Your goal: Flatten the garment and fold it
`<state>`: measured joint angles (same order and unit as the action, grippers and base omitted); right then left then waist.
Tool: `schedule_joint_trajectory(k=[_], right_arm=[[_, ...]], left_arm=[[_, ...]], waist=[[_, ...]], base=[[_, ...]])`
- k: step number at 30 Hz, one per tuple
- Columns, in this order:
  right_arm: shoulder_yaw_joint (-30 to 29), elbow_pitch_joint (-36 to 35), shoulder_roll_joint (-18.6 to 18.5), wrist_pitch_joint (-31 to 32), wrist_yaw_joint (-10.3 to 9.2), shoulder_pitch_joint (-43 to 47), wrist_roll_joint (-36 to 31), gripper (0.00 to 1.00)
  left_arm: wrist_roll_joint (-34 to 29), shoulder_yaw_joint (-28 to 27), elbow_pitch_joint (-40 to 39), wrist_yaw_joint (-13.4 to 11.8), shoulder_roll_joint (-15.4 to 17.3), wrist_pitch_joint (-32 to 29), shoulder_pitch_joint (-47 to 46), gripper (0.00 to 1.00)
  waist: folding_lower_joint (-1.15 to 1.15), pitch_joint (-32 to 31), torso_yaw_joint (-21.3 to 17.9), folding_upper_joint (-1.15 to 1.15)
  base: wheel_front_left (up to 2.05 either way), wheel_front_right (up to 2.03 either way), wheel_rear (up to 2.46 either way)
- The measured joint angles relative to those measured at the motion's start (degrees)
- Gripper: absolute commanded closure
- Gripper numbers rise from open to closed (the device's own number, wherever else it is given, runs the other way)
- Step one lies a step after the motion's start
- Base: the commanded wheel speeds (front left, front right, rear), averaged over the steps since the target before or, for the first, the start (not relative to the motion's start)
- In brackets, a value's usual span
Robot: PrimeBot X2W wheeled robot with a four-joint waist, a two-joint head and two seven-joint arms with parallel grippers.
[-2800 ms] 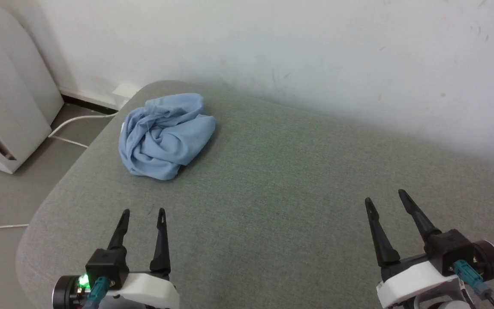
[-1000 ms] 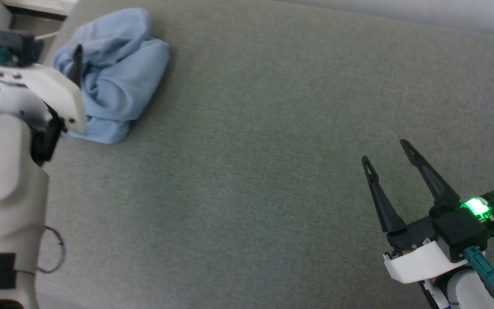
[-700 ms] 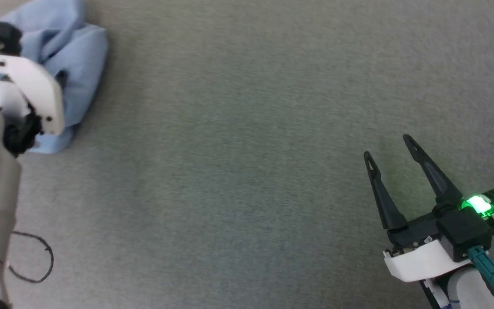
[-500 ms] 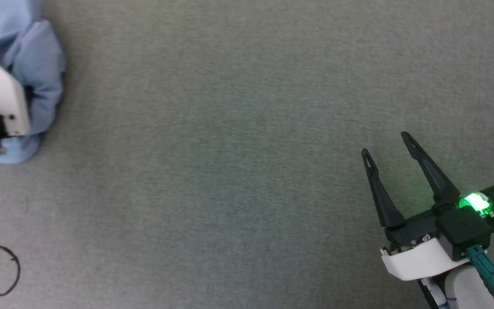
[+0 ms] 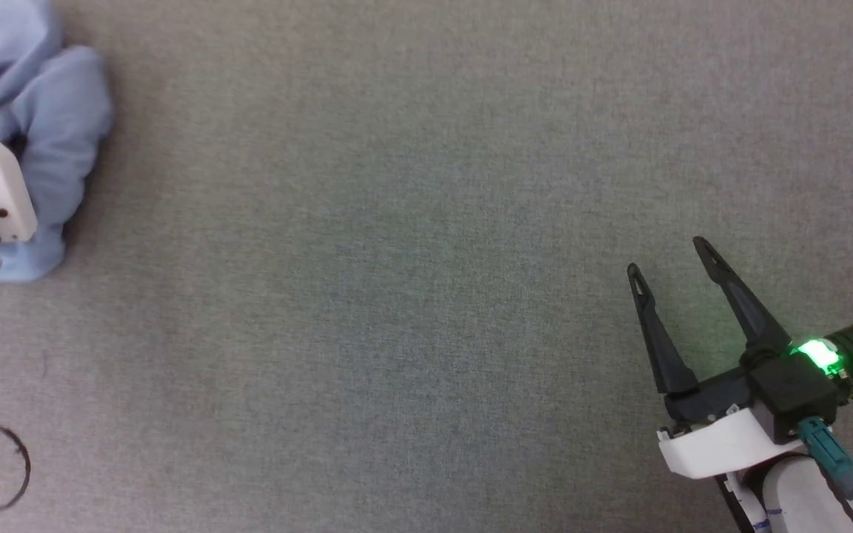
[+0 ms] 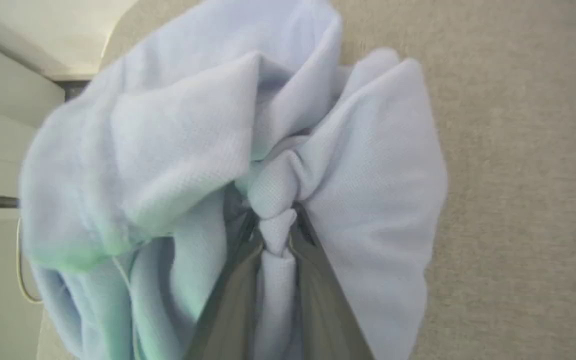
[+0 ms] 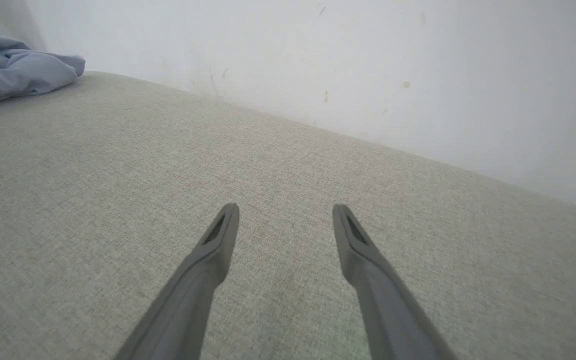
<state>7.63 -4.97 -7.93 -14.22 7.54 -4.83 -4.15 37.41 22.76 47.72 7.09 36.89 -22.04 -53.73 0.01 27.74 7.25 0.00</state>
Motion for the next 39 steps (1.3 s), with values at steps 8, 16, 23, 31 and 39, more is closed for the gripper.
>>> schedule_joint_trajectory(k=[8, 16, 23, 31, 39], right_arm=[[-0.32, 3.72, 1.78, -0.45, 0.00, 0.07, 0.03, 0.00], [-2.49, 5.99, 3.32, -0.49, 0.00, 1.01, 0.02, 0.00], [-6.08, 6.71, 4.27, -0.49, 0.00, 1.84, -0.29, 0.00], [-9.27, 6.67, 4.67, -0.51, 0.00, 1.93, -0.94, 0.00], [-10.95, 6.08, 4.81, -0.51, 0.00, 1.90, -0.93, 0.00]], left_arm=[[-5.56, 0.11, -1.63, -0.37, -0.44, 21.63, -2.22, 1.00], [-8.21, 0.94, -9.56, -2.13, -2.61, 33.14, -3.18, 1.00], [-8.64, 2.22, -21.26, -3.20, -4.91, 34.32, -1.52, 1.00], [-8.79, 6.34, -33.75, -4.69, -9.10, 29.96, -0.41, 1.00], [-9.22, 14.08, -39.20, -6.22, -15.30, 25.58, 6.28, 1.00]], waist=[[0.00, -6.56, 0.97, 0.00], [-0.02, -14.66, 1.01, 0.00], [-0.03, -20.83, -0.19, 0.00], [-0.02, -24.15, -4.77, 0.00], [-0.01, -24.38, -11.47, 0.00]], base=[[0.00, 0.00, 0.00], [0.00, 0.00, 0.00], [0.00, 0.00, 0.00], [0.00, 0.00, 0.00], [0.00, 0.00, 0.00]])
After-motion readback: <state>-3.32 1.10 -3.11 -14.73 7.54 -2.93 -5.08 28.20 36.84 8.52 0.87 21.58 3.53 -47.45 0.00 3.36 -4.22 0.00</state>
